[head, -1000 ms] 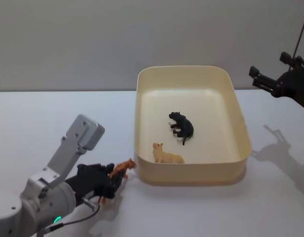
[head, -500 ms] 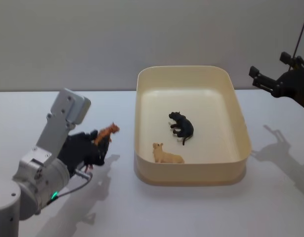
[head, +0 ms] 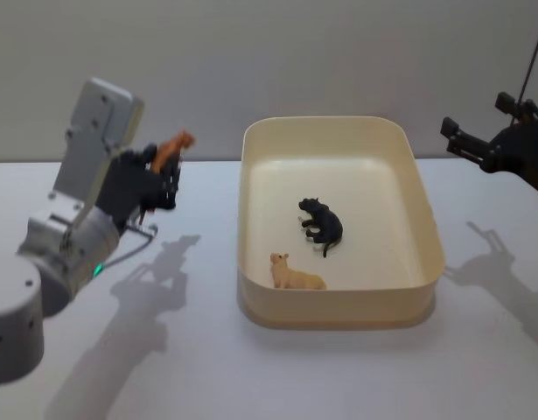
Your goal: Pick up the toy alternately with two hands and place it into the central storage box.
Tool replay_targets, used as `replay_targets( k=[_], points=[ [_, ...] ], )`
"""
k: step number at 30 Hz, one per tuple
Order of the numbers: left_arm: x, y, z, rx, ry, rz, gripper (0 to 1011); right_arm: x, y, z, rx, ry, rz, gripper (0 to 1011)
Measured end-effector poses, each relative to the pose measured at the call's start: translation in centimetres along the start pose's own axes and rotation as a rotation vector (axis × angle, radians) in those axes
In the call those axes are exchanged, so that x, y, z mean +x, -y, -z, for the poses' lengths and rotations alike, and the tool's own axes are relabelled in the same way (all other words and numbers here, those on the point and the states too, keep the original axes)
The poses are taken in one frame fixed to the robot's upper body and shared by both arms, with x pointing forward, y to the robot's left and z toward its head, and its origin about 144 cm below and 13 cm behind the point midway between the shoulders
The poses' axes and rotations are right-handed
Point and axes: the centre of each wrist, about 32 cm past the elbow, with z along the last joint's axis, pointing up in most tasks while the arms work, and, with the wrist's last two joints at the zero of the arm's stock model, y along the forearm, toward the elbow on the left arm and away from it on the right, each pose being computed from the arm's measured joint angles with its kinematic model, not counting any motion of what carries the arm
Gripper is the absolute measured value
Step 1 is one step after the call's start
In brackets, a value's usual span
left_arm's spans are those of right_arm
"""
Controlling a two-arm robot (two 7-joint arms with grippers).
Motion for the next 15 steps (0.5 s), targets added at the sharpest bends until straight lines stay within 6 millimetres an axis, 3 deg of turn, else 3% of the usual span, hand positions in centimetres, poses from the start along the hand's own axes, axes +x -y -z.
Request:
replay_targets(
  k=[15],
  points=[
    [2.0, 5.8, -2.9, -0.192, 0.045, 0.082, 240, 0.0, 0.0, 0.0, 0.000, 0.000, 0.000, 1001]
  ],
)
